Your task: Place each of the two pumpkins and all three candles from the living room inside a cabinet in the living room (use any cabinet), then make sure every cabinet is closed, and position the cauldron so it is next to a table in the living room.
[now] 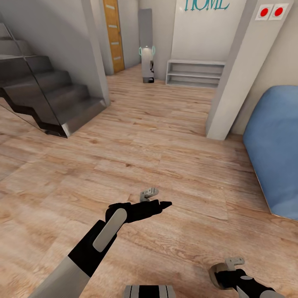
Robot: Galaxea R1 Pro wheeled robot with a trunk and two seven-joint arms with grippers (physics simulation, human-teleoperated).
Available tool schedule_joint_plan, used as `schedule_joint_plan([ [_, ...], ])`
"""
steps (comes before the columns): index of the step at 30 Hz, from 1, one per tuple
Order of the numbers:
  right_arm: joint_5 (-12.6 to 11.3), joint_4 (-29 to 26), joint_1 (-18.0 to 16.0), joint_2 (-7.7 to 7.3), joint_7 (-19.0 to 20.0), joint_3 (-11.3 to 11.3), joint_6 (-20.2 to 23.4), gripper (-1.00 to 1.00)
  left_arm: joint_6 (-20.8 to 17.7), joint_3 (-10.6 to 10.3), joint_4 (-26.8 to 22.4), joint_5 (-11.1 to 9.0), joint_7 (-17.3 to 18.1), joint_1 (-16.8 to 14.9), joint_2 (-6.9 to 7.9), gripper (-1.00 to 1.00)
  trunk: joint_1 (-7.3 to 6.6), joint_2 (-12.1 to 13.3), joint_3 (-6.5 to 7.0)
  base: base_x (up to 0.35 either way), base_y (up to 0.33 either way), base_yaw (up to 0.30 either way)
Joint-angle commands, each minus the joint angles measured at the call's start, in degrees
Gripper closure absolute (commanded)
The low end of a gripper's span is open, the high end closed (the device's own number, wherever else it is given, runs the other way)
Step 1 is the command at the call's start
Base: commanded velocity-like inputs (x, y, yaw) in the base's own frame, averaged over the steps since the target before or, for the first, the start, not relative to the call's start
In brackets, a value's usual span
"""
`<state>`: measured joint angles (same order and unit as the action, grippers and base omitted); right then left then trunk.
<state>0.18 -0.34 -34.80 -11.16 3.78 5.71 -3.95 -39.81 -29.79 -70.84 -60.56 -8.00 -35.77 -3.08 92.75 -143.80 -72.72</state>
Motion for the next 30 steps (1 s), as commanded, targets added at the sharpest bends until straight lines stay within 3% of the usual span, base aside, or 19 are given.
schedule_joint_plan([
  [1,0.0,0.0,0.0,0.02,0.0,0.0,0.0,-1.0,0.0,0.0,0.0,0.0,0.0,0.0,0.0,-1.0,0.03,0.0,-0.22,0.0,0.0,0.0],
  [18,0.0,-0.7,0.0,0.08,0.0,0.0,-0.1,-1.0,0.0,0.0,0.1,0.0,0.0,0.0,-0.75,-1.0,0.46,-0.2,-3.99,0.0,0.0,0.0],
  [30,0.0,-0.9,0.0,0.08,0.0,0.0,-0.1,-1.0,0.2,0.0,0.1,0.0,0.0,0.0,-0.77,-1.0,0.46,-0.2,-3.99,0.0,0.0,0.0],
])
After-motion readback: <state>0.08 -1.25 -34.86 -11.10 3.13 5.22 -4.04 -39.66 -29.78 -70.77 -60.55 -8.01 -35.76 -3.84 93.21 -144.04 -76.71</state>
